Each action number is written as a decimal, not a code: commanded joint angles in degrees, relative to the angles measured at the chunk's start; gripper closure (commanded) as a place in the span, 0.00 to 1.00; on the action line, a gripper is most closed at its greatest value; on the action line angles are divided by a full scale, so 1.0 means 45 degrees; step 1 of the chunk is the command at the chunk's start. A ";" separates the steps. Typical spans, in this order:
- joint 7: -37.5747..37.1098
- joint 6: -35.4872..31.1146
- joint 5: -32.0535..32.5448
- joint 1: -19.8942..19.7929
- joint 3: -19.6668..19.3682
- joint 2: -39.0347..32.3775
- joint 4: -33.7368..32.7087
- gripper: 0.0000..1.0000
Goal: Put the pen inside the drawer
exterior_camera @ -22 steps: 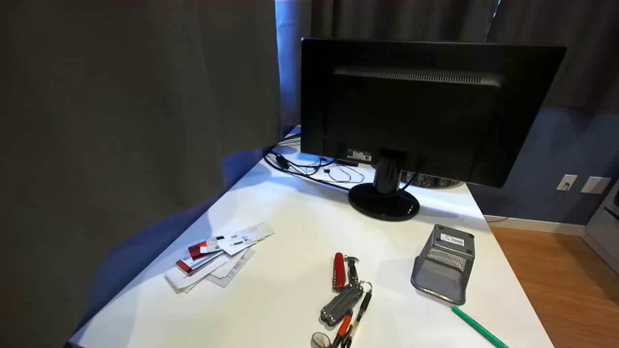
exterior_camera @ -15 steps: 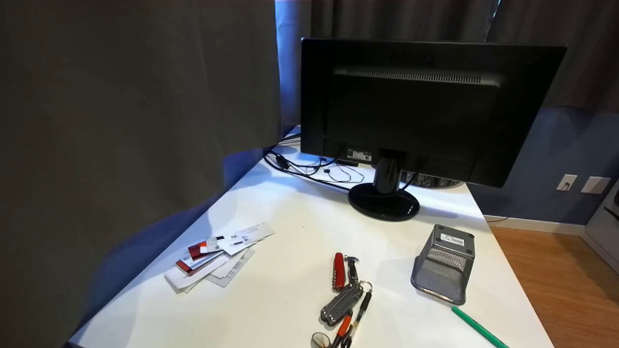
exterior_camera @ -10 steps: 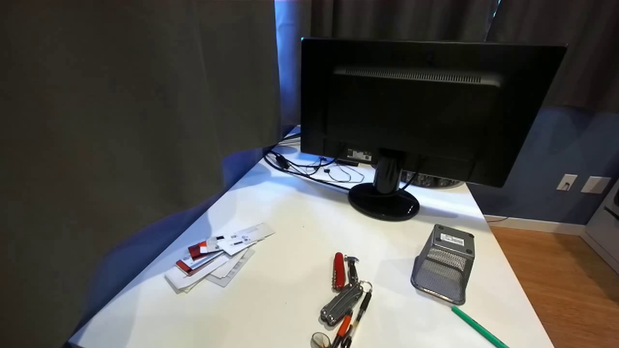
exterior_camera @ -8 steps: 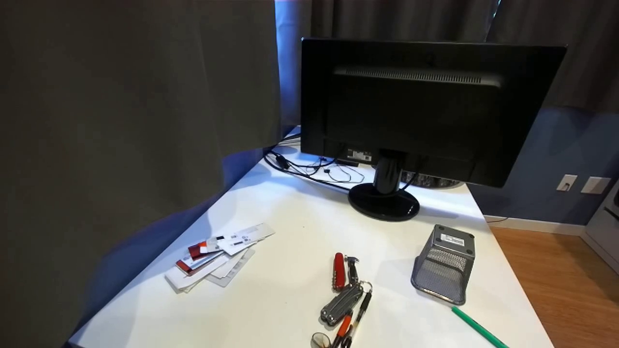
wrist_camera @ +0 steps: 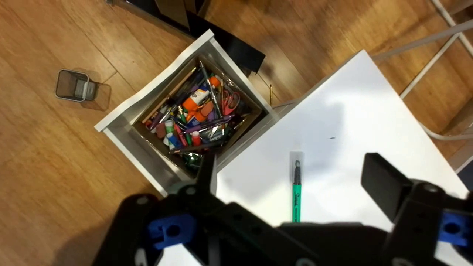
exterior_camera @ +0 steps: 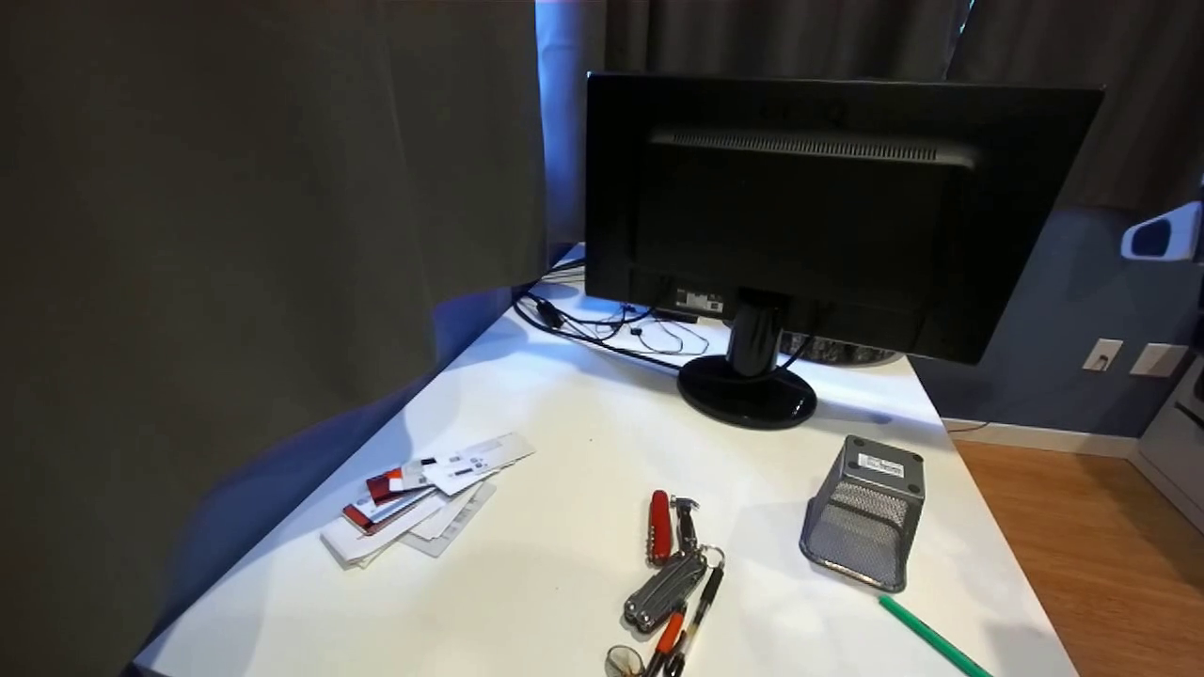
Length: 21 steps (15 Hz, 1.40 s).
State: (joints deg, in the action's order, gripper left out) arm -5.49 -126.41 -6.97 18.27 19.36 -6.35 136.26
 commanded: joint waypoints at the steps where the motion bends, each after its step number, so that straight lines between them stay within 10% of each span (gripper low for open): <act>1: 0.0031 0.0000 -0.0013 0.0065 -0.0054 -0.0290 -0.0164 0.00; 8: 0.0620 -0.0445 0.0005 0.0120 0.0028 -0.1170 -0.0640 0.00; 21: -0.0532 -0.5649 0.2650 0.1664 -0.0671 -0.4655 -0.1380 0.00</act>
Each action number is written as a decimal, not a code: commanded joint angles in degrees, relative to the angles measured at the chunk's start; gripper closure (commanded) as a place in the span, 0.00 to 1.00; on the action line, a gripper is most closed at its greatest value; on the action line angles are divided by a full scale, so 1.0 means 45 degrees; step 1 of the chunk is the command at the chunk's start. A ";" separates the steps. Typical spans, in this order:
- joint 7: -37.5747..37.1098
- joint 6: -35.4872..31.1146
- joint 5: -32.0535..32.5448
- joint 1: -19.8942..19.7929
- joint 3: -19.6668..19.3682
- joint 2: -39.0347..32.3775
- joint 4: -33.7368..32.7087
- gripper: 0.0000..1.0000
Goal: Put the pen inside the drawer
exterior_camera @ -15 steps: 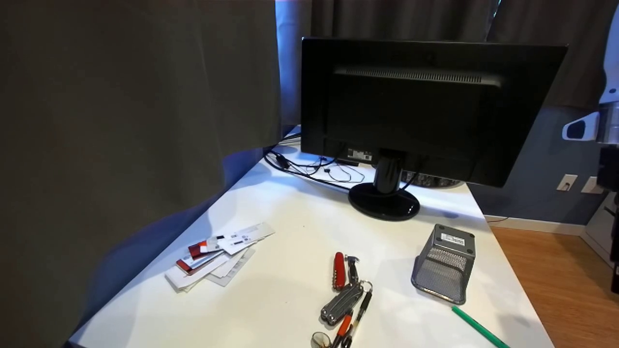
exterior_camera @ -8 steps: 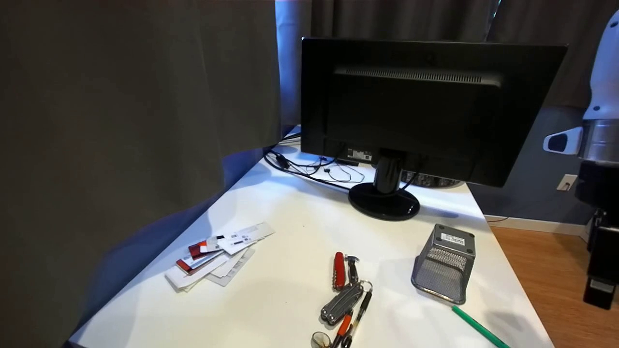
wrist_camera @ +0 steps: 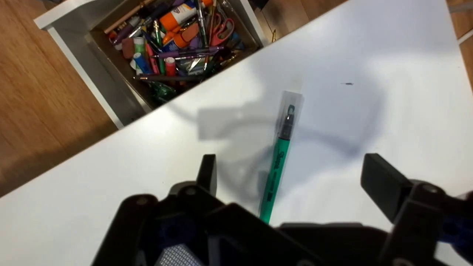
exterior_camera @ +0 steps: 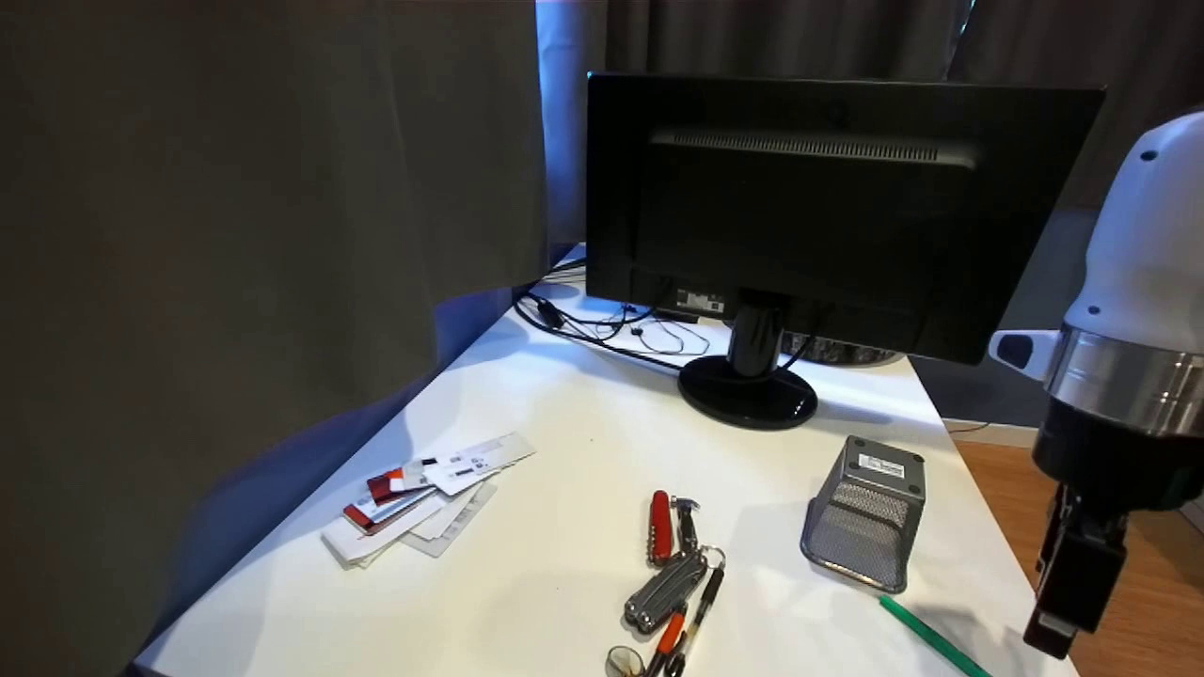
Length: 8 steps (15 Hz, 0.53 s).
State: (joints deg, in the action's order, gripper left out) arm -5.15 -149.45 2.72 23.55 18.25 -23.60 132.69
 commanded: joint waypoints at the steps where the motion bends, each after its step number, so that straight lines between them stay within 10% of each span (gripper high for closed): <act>1: -0.0638 -0.0647 0.0429 0.0567 -0.0458 -0.1103 -0.0755 0.00; 8: -0.2160 -0.1202 0.1025 0.1856 -0.1809 -0.2191 -0.1742 0.00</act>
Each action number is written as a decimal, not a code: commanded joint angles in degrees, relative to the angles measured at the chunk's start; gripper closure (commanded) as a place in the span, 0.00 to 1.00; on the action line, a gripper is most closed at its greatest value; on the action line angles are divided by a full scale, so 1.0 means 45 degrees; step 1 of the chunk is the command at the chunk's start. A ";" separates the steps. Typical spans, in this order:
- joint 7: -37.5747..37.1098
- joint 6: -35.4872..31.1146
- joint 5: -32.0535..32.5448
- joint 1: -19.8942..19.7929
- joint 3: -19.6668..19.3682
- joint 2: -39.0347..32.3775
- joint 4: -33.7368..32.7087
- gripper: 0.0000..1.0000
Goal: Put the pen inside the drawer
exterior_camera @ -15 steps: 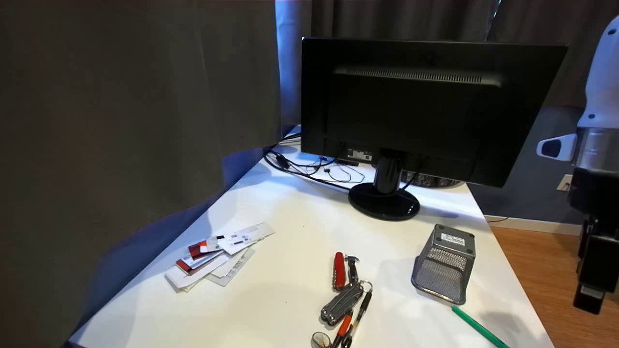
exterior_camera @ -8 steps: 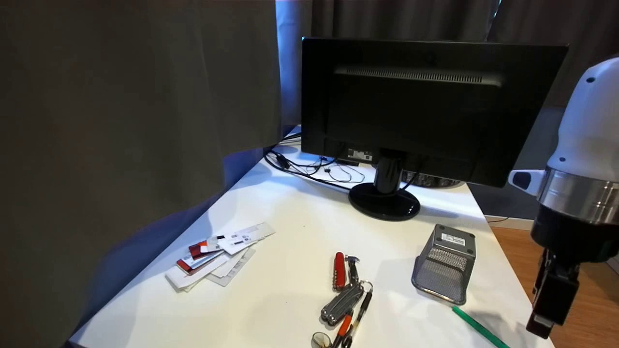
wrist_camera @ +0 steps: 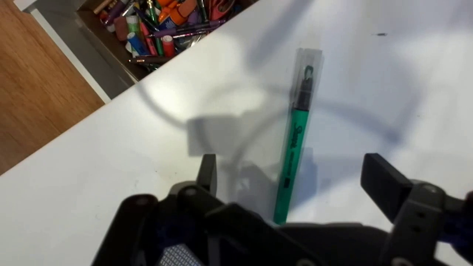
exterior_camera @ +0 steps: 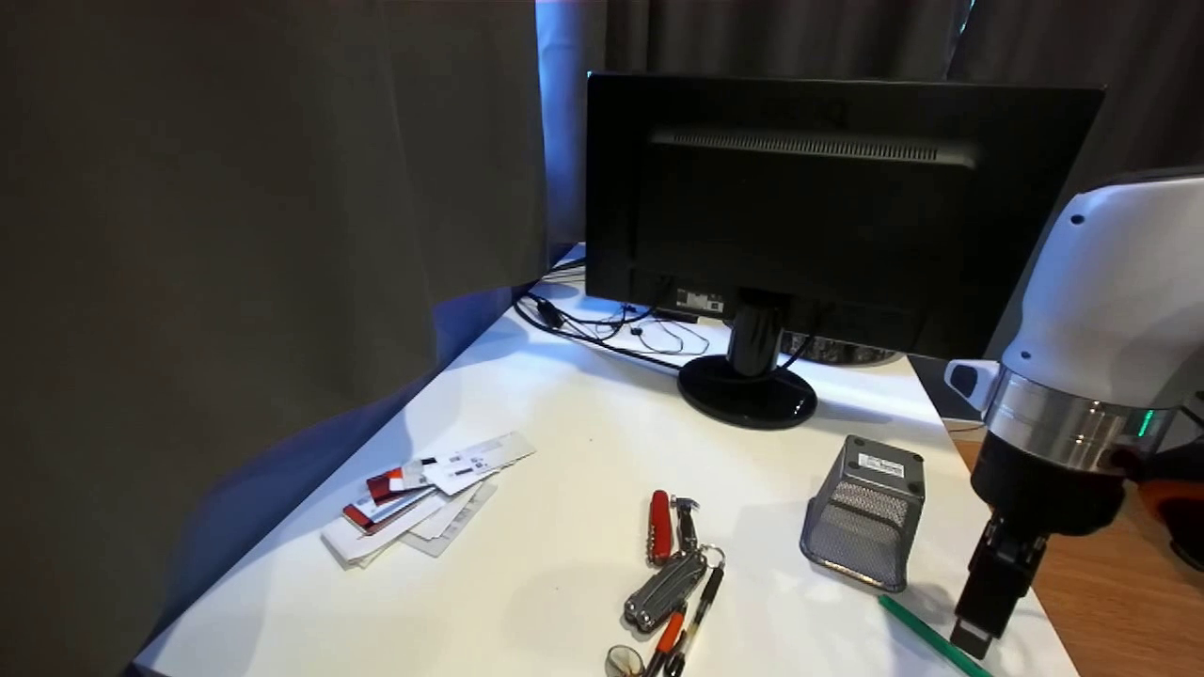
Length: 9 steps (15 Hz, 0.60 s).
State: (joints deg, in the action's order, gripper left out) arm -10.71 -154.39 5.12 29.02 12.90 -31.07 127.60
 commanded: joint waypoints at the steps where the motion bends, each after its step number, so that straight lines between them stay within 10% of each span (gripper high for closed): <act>1: -0.1007 -0.0149 0.0464 0.0695 -0.0676 -0.0658 -0.0720 0.00; 3: -0.1105 -0.0103 0.0396 0.0812 -0.0766 -0.0855 -0.0924 0.00; 9: -0.1110 -0.0095 0.0162 0.0753 -0.0750 -0.1209 -0.1139 0.46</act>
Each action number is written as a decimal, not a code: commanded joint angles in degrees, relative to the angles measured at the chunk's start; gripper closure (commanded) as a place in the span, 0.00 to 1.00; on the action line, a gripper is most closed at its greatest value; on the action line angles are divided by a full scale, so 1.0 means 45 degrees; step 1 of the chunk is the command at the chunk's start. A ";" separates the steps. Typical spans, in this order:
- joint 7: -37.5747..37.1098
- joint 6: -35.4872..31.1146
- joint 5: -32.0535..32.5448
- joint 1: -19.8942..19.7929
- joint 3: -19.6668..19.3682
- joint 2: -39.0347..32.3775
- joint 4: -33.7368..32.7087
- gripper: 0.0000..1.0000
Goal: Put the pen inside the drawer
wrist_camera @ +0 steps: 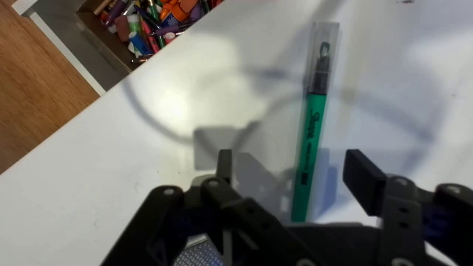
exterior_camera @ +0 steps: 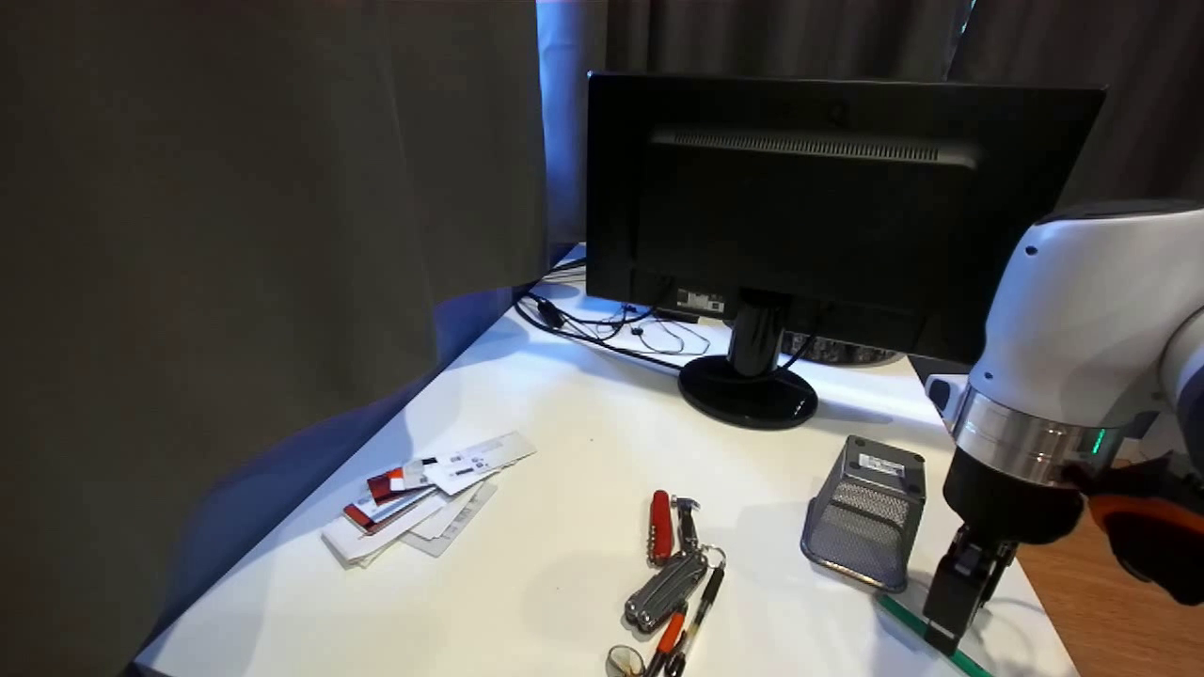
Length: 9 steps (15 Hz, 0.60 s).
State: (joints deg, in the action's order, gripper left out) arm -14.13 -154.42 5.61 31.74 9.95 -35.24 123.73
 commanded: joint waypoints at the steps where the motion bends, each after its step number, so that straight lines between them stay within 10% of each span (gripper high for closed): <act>1: -0.0336 -0.0082 0.0031 0.0128 -0.0078 -0.0313 -0.0282 0.52; 5: -0.0200 -0.0100 -0.0128 -0.0024 0.0094 -0.0344 -0.0233 0.81; 7: -0.0063 -0.0076 -0.0272 -0.0161 0.0266 -0.0389 -0.0247 0.47; 9: 0.0052 -0.0064 -0.0423 -0.0308 0.0453 -0.0431 -0.0261 0.41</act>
State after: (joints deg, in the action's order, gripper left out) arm -14.23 -154.42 5.18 31.50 10.43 -36.04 123.47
